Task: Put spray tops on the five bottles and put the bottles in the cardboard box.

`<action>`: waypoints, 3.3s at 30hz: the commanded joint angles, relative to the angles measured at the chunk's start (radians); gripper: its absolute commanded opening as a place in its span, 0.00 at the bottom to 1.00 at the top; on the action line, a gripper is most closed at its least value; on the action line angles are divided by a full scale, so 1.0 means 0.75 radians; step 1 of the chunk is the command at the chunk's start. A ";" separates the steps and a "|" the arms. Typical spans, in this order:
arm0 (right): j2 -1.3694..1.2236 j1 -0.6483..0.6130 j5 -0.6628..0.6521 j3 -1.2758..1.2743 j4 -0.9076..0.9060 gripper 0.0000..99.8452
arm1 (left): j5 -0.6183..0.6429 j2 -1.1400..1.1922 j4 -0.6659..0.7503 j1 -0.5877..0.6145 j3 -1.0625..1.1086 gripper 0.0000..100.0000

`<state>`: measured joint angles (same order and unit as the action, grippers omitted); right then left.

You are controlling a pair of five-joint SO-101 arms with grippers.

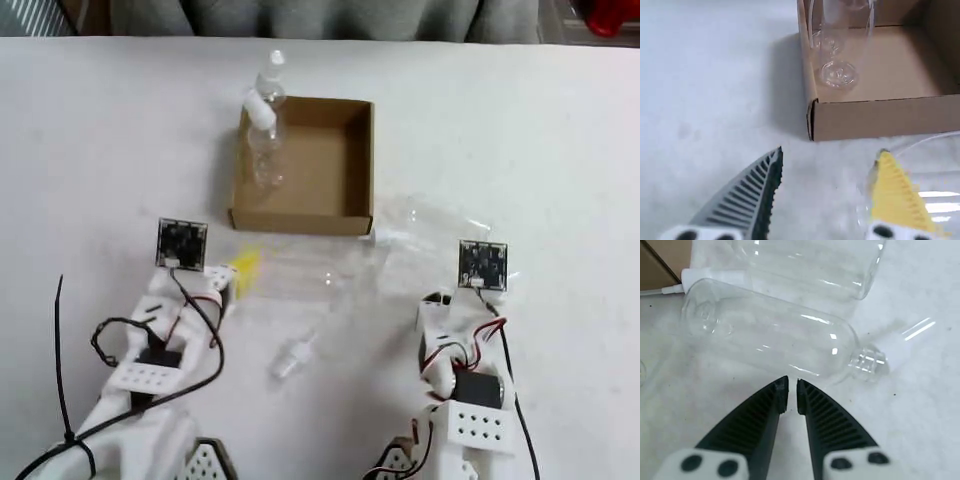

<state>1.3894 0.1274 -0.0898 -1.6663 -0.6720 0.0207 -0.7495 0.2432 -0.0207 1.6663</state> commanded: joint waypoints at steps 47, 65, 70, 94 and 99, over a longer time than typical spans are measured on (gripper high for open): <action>0.003 0.011 -0.012 -0.012 0.003 0.02 | -0.002 -0.038 -0.252 0.122 -0.209 0.02; 0.003 0.011 -0.012 -0.012 0.003 0.02 | -0.706 -0.028 -1.772 -0.069 -1.262 0.03; 0.003 0.009 -0.012 -0.012 0.003 0.02 | -0.949 -0.026 -1.999 -0.298 -1.367 0.03; 0.003 0.009 -0.014 -0.012 0.003 0.02 | -1.477 0.615 -1.880 -0.623 -1.559 0.17; 0.003 0.009 -0.014 -0.012 0.003 0.02 | -1.477 0.783 -1.878 -0.623 -1.673 0.23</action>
<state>1.3894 0.1274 -0.0898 -1.6694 -0.6720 -1.0764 -0.2263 -1.1853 -0.4718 0.5201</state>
